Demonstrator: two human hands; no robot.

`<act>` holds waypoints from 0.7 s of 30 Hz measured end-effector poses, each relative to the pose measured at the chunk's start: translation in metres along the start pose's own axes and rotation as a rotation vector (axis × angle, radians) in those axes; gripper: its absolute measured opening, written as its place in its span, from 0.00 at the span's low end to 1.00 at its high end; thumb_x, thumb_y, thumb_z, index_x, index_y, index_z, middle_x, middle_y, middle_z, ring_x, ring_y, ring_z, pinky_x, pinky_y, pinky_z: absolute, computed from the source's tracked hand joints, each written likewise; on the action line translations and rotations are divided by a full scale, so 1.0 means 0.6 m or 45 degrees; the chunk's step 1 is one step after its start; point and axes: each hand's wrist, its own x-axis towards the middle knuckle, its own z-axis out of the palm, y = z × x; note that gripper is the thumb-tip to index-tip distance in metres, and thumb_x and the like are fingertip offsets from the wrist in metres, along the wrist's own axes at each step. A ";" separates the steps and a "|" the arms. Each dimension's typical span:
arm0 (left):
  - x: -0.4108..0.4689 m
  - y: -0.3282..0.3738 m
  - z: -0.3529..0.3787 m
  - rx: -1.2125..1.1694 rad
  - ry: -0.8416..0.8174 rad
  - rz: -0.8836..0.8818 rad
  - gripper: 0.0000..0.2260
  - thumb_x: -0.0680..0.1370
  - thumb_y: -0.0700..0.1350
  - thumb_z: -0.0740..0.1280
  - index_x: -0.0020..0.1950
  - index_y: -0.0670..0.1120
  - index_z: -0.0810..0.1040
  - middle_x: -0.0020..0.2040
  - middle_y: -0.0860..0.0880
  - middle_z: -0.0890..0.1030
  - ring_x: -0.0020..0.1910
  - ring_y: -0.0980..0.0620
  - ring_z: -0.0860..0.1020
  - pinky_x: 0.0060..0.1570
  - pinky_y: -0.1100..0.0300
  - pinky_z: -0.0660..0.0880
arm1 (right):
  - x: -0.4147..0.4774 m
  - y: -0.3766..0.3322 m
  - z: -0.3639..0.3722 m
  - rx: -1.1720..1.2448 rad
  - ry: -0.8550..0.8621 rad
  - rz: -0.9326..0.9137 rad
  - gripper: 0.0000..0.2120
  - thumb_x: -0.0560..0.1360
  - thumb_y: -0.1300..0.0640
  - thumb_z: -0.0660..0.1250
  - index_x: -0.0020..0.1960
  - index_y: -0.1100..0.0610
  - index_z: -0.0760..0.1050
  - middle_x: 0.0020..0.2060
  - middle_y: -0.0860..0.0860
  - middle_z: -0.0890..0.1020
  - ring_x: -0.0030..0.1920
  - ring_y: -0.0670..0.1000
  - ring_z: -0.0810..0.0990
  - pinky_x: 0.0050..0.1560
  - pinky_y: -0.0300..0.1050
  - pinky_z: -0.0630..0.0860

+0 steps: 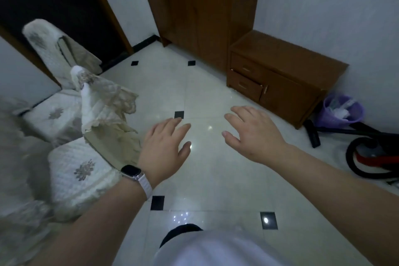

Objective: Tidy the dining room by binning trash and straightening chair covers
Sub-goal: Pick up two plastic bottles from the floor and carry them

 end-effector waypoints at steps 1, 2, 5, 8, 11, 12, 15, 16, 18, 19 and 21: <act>0.012 -0.007 -0.002 0.019 0.005 -0.004 0.21 0.77 0.55 0.59 0.66 0.48 0.76 0.66 0.44 0.77 0.64 0.41 0.75 0.63 0.45 0.71 | 0.021 0.004 0.004 0.002 0.018 -0.026 0.25 0.77 0.41 0.56 0.61 0.57 0.78 0.60 0.57 0.80 0.59 0.59 0.77 0.56 0.52 0.74; 0.026 -0.018 -0.002 0.034 0.007 -0.014 0.21 0.77 0.55 0.59 0.66 0.48 0.76 0.66 0.44 0.77 0.65 0.41 0.75 0.63 0.45 0.71 | 0.043 0.007 0.008 0.005 0.030 -0.052 0.25 0.77 0.41 0.56 0.61 0.57 0.78 0.59 0.57 0.80 0.58 0.59 0.77 0.56 0.52 0.74; 0.070 -0.054 0.003 0.046 0.008 -0.048 0.21 0.77 0.55 0.59 0.66 0.48 0.76 0.66 0.44 0.77 0.66 0.41 0.74 0.64 0.44 0.70 | 0.115 0.012 0.029 0.026 0.027 -0.111 0.25 0.76 0.41 0.57 0.61 0.58 0.78 0.59 0.57 0.80 0.58 0.60 0.78 0.56 0.53 0.74; 0.119 -0.096 0.025 0.052 0.047 -0.032 0.21 0.77 0.54 0.60 0.66 0.48 0.77 0.66 0.44 0.77 0.67 0.41 0.74 0.64 0.44 0.69 | 0.182 0.013 0.055 0.035 0.046 -0.146 0.24 0.76 0.42 0.58 0.60 0.58 0.79 0.59 0.58 0.80 0.58 0.61 0.78 0.56 0.54 0.74; 0.183 -0.146 0.056 0.035 0.089 -0.023 0.20 0.76 0.54 0.62 0.66 0.48 0.77 0.66 0.45 0.77 0.67 0.42 0.73 0.64 0.44 0.68 | 0.253 0.016 0.081 0.011 0.051 -0.208 0.24 0.76 0.42 0.59 0.61 0.58 0.79 0.59 0.58 0.80 0.59 0.60 0.77 0.57 0.54 0.73; 0.207 -0.167 0.067 0.016 0.107 -0.025 0.20 0.76 0.54 0.62 0.66 0.48 0.77 0.66 0.45 0.77 0.67 0.42 0.74 0.64 0.44 0.69 | 0.283 0.016 0.090 -0.009 0.040 -0.220 0.24 0.77 0.42 0.59 0.61 0.58 0.79 0.60 0.57 0.80 0.59 0.60 0.77 0.58 0.54 0.73; 0.277 -0.236 0.095 -0.042 0.121 -0.029 0.20 0.76 0.53 0.62 0.65 0.47 0.78 0.65 0.45 0.78 0.66 0.43 0.74 0.64 0.43 0.70 | 0.381 0.012 0.112 -0.064 0.000 -0.226 0.24 0.77 0.42 0.58 0.62 0.57 0.78 0.60 0.56 0.79 0.61 0.59 0.76 0.57 0.53 0.71; 0.301 -0.262 0.101 -0.059 0.125 -0.040 0.20 0.76 0.53 0.62 0.65 0.47 0.78 0.65 0.45 0.78 0.66 0.43 0.74 0.63 0.43 0.70 | 0.418 0.009 0.118 -0.067 -0.006 -0.234 0.24 0.77 0.42 0.58 0.62 0.57 0.78 0.60 0.56 0.79 0.60 0.59 0.76 0.57 0.52 0.71; 0.344 -0.316 0.107 -0.085 0.161 -0.060 0.19 0.76 0.53 0.63 0.64 0.47 0.78 0.65 0.45 0.78 0.66 0.42 0.74 0.63 0.44 0.70 | 0.492 0.003 0.131 -0.075 -0.011 -0.270 0.24 0.77 0.42 0.58 0.61 0.57 0.78 0.60 0.56 0.79 0.60 0.58 0.76 0.57 0.52 0.72; 0.362 -0.342 0.107 -0.092 0.185 -0.065 0.19 0.75 0.52 0.64 0.64 0.47 0.78 0.65 0.45 0.78 0.66 0.42 0.74 0.62 0.45 0.70 | 0.526 -0.001 0.137 -0.076 -0.011 -0.271 0.24 0.77 0.42 0.58 0.62 0.57 0.78 0.60 0.56 0.79 0.60 0.58 0.77 0.57 0.53 0.72; 0.403 -0.395 0.103 -0.078 0.216 -0.064 0.18 0.75 0.51 0.66 0.63 0.47 0.78 0.64 0.44 0.78 0.65 0.42 0.75 0.62 0.45 0.70 | 0.593 -0.005 0.145 -0.094 -0.001 -0.266 0.23 0.77 0.42 0.58 0.61 0.57 0.78 0.60 0.56 0.79 0.60 0.58 0.77 0.57 0.53 0.72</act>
